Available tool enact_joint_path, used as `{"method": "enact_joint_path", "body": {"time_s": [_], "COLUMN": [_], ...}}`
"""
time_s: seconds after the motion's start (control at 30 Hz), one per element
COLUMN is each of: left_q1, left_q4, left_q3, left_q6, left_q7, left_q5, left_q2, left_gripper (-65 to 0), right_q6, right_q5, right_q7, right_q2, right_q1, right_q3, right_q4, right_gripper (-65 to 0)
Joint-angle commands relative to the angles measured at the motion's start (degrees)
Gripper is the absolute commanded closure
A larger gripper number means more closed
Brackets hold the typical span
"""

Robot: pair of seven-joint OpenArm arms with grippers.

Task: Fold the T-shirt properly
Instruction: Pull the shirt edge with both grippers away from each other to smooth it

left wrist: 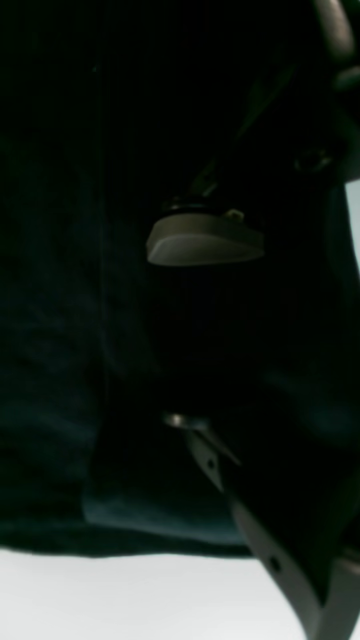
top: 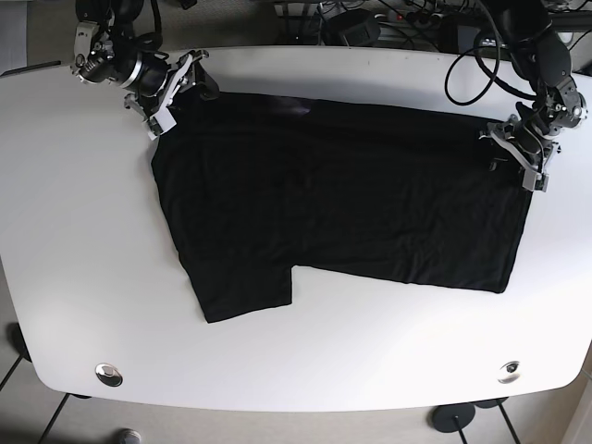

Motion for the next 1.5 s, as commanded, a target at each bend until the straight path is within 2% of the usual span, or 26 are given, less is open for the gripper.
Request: {"method": "enact_joint_path", "body": {"time_s": [0.03,0.17,0.27,0.43,0.5,0.6,0.7,0.77,0.9,1.07,1.3,1.43,1.5], "left_q1": [-0.4,-0.2,0.1,2.4,3.1,3.0,3.0,2.9,3.1,3.1,3.2,4.0,4.4], "left_q4": [-1.6,-4.4,-4.4,0.8,3.0,2.9,2.9,2.9,2.9,2.9,2.9,3.8,7.1], "left_q3": [-0.8,-0.8,-0.9,-1.0,-0.7,-0.7,-0.7,-0.7,-0.6,-0.6,-0.7,-1.0,-1.1], "left_q6": [0.3,0.3,0.3,0.3,0.3,0.3,0.3,0.3,0.3,0.3,0.3,0.3,0.3], "left_q7": [-1.7,-1.8,-1.4,-1.3,-1.3,-1.3,-1.3,-1.3,-1.3,-1.3,-1.3,0.3,2.1], "left_q5": [-0.2,-0.2,-0.3,-0.5,-0.4,-0.4,-0.4,-0.3,-0.3,-0.3,-0.3,-0.8,-0.8], "left_q2": [-2.1,-3.9,-4.6,-4.6,-4.4,-4.4,-4.4,-4.4,-4.4,-4.4,-4.4,-4.4,-4.3], "left_gripper": [-33.1,-33.1,-33.1,-33.1,-33.1,-33.1,-33.1,-33.1,-33.1,-33.1,-33.1,-33.1,-33.1], "right_q6": [0.38,0.38,0.38,0.38,0.38,0.38,0.38,0.38,0.38,0.38,0.38,0.38,0.38], "right_q5": [-0.7,-1.8,-1.6,-1.4,3.1,10.0,14.7,15.3,14.9,14.9,3.1,1.4,1.8], "right_q7": [0.7,1.4,1.3,0.1,-0.2,-1.1,-1.1,-1.1,-1.1,-0.8,5.2,6.2,6.3], "right_q2": [0.2,0.5,1.8,1.5,0.2,0.1,0.1,-0.3,-0.5,-1.2,0.8,1.1,2.5], "right_q1": [-0.8,-2.1,-3.8,-7.0,-7.6,-7.6,-7.0,-5.7,-3.5,-0.7,-4.4,-7.6,-9.0], "right_q3": [0.7,4.7,8.1,11.4,13.3,13.4,9.6,6.1,0.2,-0.3,-0.1,-0.1,-0.1], "right_q4": [0.8,-1.8,-2.6,5.3,6.7,6.7,6.7,6.7,5.8,-2.0,-4.9,-4.7,-4.7], "right_gripper": [-27.3,-27.0,-27.0,-27.0,-27.0,-27.0,-27.0,-26.8,-26.8,-26.8,-26.8,-26.8,-26.8]}}
